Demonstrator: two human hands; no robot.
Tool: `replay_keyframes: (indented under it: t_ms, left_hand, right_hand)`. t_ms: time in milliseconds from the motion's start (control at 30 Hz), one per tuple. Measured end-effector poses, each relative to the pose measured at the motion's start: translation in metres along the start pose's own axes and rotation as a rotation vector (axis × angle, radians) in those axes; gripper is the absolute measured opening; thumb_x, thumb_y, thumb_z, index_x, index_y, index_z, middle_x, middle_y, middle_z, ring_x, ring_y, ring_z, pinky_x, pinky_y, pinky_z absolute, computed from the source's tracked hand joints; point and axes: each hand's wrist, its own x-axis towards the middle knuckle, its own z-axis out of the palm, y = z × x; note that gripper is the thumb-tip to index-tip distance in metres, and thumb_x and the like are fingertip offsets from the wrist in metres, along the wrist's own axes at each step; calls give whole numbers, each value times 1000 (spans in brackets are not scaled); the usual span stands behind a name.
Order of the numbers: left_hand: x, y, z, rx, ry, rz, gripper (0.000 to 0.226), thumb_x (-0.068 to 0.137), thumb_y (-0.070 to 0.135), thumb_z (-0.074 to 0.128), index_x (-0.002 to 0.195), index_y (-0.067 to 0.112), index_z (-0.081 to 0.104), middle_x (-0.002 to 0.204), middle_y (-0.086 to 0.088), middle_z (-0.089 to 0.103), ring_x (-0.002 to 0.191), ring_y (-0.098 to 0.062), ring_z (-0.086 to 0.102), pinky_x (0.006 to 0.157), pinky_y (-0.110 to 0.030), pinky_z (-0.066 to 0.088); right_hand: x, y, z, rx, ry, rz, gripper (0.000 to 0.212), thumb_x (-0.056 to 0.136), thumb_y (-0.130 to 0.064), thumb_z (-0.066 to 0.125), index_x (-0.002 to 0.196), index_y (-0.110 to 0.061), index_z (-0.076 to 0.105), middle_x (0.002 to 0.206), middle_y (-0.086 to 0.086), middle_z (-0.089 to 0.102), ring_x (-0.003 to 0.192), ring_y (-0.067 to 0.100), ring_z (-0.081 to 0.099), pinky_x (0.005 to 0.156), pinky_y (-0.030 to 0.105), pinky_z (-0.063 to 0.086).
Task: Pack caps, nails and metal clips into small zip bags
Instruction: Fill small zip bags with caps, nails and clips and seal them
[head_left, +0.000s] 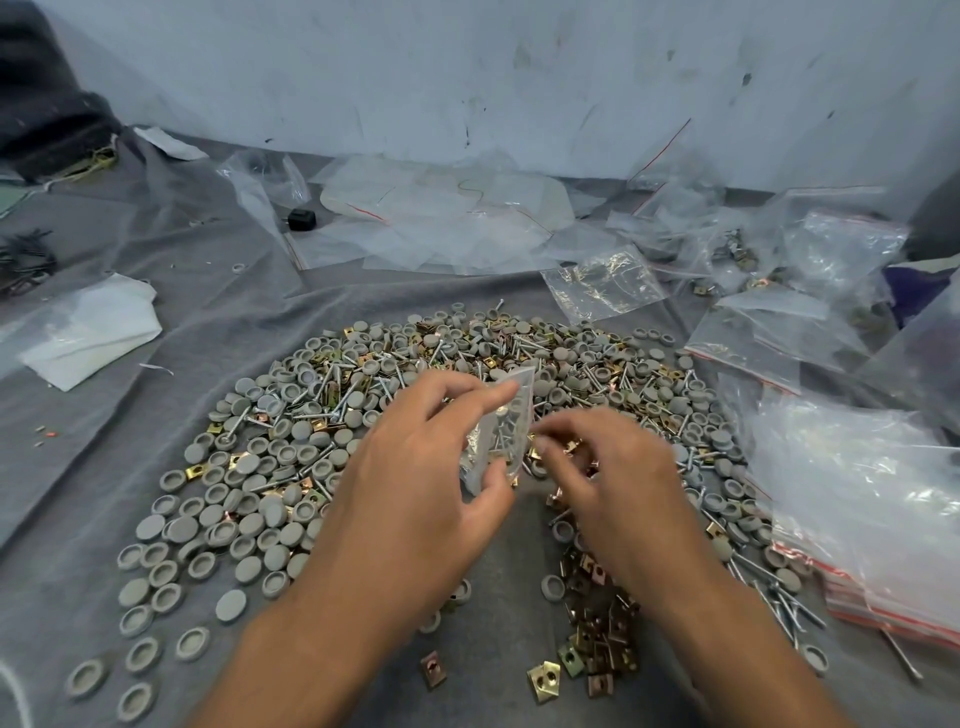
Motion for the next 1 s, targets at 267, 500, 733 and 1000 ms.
replay_keyframes:
  t_ms: [267,500,733,1000]
  left_hand:
    - [2,2,4,-6,17,15,54,84,32,65,137,30,57,114,23,47,95,1,48,84,-16,40]
    - [2,1,2,-5,6,6,58,83,34,64,141,33,54,114,26,45,97,4,49,82,-13,39]
    - [1,2,2,-12,3,13,53,85,36,64,137,34,54,115,26,44,98,6,48,84,-13,38]
    - [1,-1,-2,5,6,-4,57,85,35,63,141,33,53,118,27,43,98,8,48,85,-8,38]
  right_hand:
    - [-2,-17,-9,104,316,-388,23,99,-20,66,120,-14,73,107,-2,64,100,12,61,85,22,50]
    - [-5,-23,-12,184,439,-376,22,92,-13,75,113,-11,67,107,-9,67,89,6,62,81,11,46]
    - [-4,-28,-6,199,374,-416,20,95,-16,71,113,-9,72,114,-8,71,102,13,67,88,19,51]
    - [0,6,-23,26,-102,6,18,90,-36,71,104,-43,63,96,-28,60,91,-6,59,78,10,48]
